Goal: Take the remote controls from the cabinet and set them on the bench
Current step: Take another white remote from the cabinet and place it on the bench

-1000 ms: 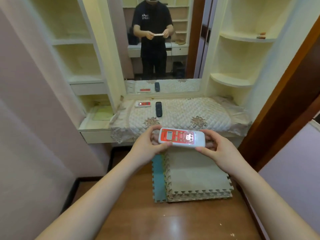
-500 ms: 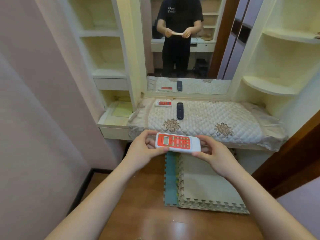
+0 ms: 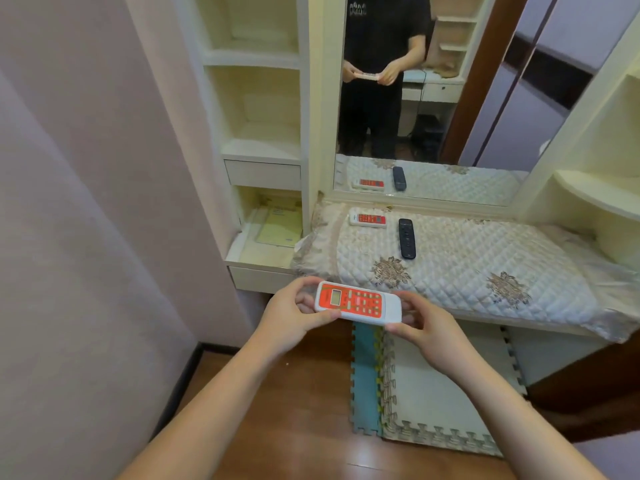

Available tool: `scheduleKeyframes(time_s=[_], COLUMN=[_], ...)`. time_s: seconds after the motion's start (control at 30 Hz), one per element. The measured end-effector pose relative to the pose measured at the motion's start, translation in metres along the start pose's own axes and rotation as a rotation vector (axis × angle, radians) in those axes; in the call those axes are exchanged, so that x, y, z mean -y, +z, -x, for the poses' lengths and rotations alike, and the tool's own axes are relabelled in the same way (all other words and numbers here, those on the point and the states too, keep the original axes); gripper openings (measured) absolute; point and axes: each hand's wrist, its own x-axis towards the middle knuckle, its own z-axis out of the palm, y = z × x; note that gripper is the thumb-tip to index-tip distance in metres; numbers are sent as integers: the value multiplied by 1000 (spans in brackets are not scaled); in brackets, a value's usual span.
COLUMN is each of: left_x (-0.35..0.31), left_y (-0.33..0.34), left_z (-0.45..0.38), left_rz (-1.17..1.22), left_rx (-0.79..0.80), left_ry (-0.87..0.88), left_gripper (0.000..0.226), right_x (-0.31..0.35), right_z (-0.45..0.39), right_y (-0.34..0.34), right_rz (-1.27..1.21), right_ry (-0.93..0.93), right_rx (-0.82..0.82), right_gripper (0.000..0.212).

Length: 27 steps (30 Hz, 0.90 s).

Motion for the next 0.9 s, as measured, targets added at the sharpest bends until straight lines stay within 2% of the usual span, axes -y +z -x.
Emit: scheduleKeyframes(time_s=[0.17, 0.4, 0.6, 0.9], left_x=[8, 9, 7, 25], left_y=[6, 39, 75, 89], left_z=[-37, -108, -180, -250], left_rz=[16, -50, -131, -154], left_rx=[-5, 41, 9, -38], left_ry=[-35, -68, -115, -174], left_gripper=[54, 55, 57, 64], right_x=[-6, -47, -84, -105], right_z=[-35, -94, -164, -243], right_y=[-8, -35, -66, -85], right_rz=[37, -44, -71, -50], right_ry=[-3, 22, 36, 50], right_rx=[-23, -5, 5, 48], right_gripper=[49, 45, 51, 54])
